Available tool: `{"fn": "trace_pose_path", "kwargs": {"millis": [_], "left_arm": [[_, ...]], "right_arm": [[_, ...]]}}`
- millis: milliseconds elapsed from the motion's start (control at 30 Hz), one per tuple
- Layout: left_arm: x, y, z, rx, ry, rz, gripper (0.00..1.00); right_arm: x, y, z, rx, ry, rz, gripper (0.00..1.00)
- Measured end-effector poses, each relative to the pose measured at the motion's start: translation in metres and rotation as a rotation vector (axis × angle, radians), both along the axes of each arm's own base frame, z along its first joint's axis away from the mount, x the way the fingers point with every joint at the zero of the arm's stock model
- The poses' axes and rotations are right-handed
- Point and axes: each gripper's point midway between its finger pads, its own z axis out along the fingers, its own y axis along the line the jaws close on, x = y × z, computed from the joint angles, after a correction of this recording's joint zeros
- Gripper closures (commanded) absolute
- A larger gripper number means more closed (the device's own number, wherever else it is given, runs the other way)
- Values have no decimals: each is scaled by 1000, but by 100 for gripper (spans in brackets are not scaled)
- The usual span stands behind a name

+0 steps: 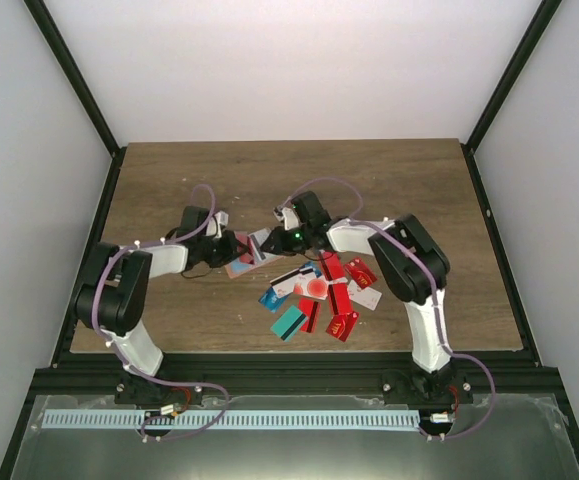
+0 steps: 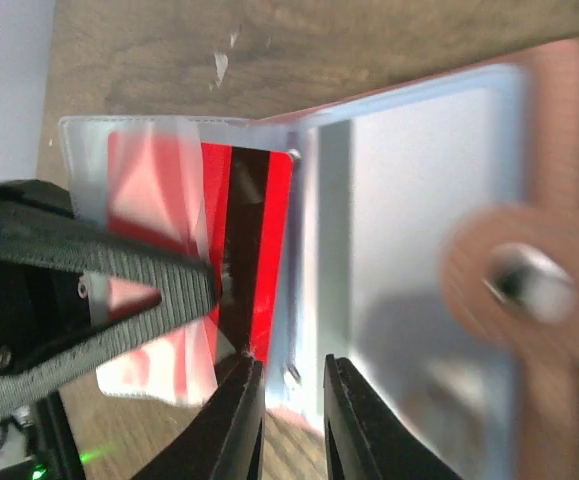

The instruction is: Put the credit cards into the card holder

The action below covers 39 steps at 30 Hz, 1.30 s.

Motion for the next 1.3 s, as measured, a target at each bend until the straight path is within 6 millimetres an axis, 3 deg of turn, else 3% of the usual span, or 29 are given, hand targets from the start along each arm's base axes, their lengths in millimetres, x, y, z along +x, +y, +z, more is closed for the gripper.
{"fn": "trace_pose_path", "kwargs": {"millis": [200,300,367,433,533,667,800,933,1100,1300], "left_arm": [[7,13,9,157,4,-34,96],[4,18,9,211,22,-60,96],[2,21,7,242,39,-79,96],[0,23,4,269,57,-99,96],[-3,26,2,296,72,-116,96],[-10,26,0,308,90,-139,96],[-15,24,-1,316,98,-163,96],[-17,23,-1,321,106,-173,96],[-15,24,-2,343,117,-184,95],[-10,29,-1,419,134,-179,92]], "right_arm": [[21,-28,30,-110,-168,-107,77],[29,-35,26,-150,-200,-130,75],[29,-36,16,-172,-193,-128,67],[29,-38,5,-193,-178,-125,58],[32,-38,-5,-220,-178,-120,53],[47,-29,4,-212,-222,-114,53],[56,-16,16,-173,-257,-89,60],[47,-12,13,-150,-238,-49,68],[15,-13,-12,-135,-161,13,73],[-12,-5,-12,-93,-118,59,78]]}}
